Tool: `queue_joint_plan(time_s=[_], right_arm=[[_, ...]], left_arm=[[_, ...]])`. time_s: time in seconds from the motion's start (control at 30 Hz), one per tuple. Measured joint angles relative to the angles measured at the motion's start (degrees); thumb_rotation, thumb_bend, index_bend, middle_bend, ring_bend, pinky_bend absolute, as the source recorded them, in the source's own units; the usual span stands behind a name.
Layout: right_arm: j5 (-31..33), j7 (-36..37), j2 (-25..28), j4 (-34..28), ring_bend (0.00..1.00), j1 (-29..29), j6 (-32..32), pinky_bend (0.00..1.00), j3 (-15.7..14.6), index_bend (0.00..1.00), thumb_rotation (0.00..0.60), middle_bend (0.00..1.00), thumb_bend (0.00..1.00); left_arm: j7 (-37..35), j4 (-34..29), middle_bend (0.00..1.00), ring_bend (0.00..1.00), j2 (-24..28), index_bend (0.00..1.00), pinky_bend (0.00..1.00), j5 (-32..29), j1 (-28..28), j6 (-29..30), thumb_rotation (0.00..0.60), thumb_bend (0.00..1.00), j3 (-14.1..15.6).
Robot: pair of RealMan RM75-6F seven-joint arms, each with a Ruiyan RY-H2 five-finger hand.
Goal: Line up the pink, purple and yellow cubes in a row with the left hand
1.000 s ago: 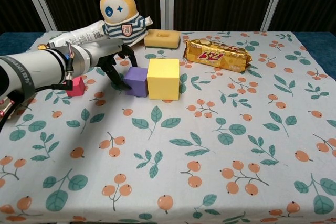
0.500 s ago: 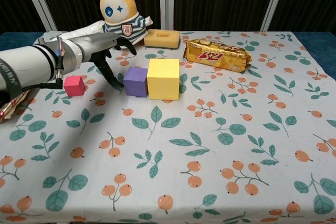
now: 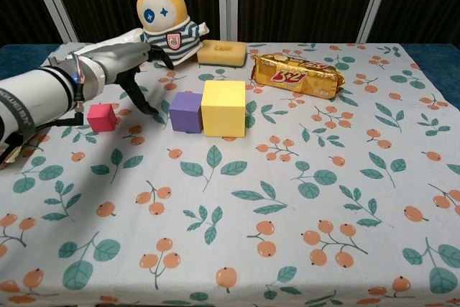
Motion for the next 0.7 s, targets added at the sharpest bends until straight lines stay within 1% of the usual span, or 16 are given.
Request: queue_joint_plan(time_s=[0.2,0.7], right_arm=[[0.1,-0.3,0.2,-0.3,0.13,-0.1,0.0,0.23,0.0,0.04,0.600,0.20,0.16],[0.4,-0.2,0.3,-0.2,0.13,-0.3,0.0,0.23,0.0,0.04,0.600,0.20,0.16]], left_arm=[[-2.2,0.1,0.13,0.12,-1.3,0.25,0.21,0.2,-0.2,-1.1,0.600,0.18,-1.9],[-1.1,1.3,0.13,0.12,-2.8,0.25,0.21,1.0,-1.0,-1.4,0.600,0.18,-3.0]])
